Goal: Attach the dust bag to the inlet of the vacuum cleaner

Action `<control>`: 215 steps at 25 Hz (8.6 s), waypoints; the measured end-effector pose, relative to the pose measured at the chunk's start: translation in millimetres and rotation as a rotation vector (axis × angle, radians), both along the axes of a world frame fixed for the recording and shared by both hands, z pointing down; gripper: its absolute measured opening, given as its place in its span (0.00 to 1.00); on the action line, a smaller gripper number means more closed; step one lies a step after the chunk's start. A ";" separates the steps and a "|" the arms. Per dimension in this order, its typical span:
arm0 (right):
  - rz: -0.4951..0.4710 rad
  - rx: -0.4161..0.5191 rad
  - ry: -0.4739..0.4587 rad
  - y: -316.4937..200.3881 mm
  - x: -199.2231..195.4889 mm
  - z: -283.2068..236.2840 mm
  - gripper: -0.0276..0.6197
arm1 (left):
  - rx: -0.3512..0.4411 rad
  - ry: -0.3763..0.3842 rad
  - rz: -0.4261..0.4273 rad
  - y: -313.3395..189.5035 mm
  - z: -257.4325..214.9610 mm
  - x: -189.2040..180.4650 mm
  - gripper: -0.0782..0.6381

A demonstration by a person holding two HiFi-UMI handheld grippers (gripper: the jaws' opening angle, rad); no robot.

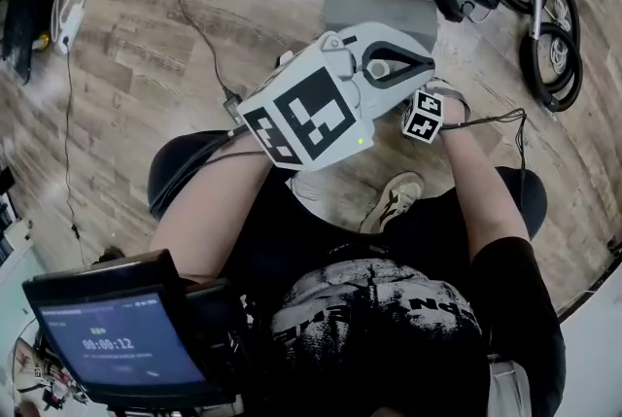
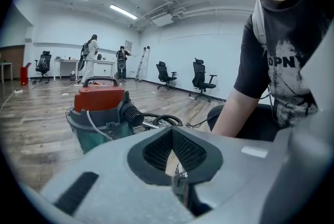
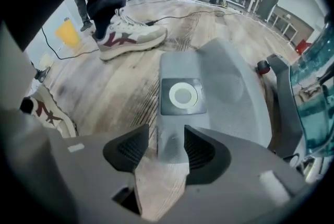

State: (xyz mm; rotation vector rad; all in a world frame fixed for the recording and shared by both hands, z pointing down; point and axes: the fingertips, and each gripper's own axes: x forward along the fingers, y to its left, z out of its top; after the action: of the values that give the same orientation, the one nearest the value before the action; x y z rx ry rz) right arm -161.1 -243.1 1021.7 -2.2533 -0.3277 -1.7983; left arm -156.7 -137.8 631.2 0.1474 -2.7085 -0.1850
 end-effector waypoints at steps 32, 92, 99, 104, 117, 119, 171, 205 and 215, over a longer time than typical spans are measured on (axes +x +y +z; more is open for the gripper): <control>-0.054 -0.042 -0.003 34.8 -13.0 -38.3 0.09 | 0.026 0.108 -0.110 20.4 23.9 17.9 0.11; 0.091 -0.453 0.021 140.8 -60.6 -326.8 0.15 | -0.452 0.592 0.194 46.1 74.1 -27.4 0.15; 0.179 -0.481 0.024 148.5 -77.0 -345.3 0.10 | -0.494 0.533 0.165 59.9 51.6 -45.4 0.16; 0.265 -0.463 0.066 147.0 -87.6 -354.4 0.09 | -0.527 0.496 0.163 59.6 34.6 -51.9 0.16; 0.268 -0.447 0.020 169.7 -90.4 -345.3 0.09 | -0.509 0.461 0.161 83.2 45.6 -55.7 0.16; 0.273 -0.444 0.011 171.3 -92.8 -342.8 0.09 | -0.500 0.455 0.158 85.0 50.3 -57.1 0.16; 0.402 -0.409 -0.023 199.7 -115.0 -341.0 0.10 | -0.406 0.404 0.284 125.0 53.8 -80.3 0.16; 0.451 -0.434 -0.053 177.0 -128.1 -356.7 0.09 | -0.359 0.371 0.391 108.5 37.3 -77.8 0.16; 0.449 -0.458 -0.038 188.1 -130.0 -364.4 0.09 | -0.402 0.368 0.338 121.6 26.9 -80.3 0.16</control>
State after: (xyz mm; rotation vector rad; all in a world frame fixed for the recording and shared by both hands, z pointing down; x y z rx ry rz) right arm -291.1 -55.0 657.2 -2.1680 -1.2531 -1.6410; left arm -236.9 -16.3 658.1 0.4014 -2.2570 0.3922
